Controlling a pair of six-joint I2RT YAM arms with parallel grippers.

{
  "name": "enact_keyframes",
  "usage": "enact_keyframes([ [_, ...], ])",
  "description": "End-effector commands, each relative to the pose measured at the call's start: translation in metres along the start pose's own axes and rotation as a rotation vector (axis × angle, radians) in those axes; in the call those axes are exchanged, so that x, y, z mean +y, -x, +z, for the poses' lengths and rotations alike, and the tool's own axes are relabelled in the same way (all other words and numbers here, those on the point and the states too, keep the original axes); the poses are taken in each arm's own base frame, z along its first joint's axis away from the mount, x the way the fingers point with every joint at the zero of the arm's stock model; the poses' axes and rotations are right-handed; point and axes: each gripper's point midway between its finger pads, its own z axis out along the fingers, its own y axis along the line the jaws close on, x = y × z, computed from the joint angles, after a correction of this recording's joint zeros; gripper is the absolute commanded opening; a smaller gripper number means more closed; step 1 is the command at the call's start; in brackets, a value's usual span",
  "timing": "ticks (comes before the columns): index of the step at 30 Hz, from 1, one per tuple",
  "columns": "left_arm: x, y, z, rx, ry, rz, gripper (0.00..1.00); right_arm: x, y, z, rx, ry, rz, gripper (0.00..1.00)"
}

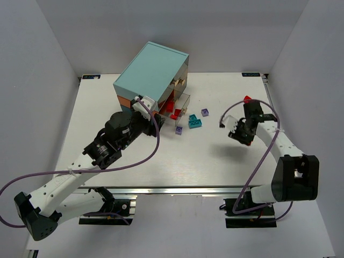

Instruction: Sort the legos into containers by color

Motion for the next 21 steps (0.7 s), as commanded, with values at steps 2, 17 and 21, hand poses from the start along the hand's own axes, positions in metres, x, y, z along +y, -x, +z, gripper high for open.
enact_keyframes([
  [2,0.012,0.005,-0.006,-0.025,0.053,0.016,0.77,-0.011,0.087,-0.040,-0.333,0.016,0.079,0.00],
  [17,0.047,-0.010,-0.006,0.009,0.239,0.089,0.77,-0.047,0.343,-0.152,-0.954,-0.004,0.096,0.00],
  [21,0.052,-0.012,-0.008,0.010,0.267,0.105,0.77,-0.052,0.366,-0.157,-1.019,0.009,0.122,0.00],
])
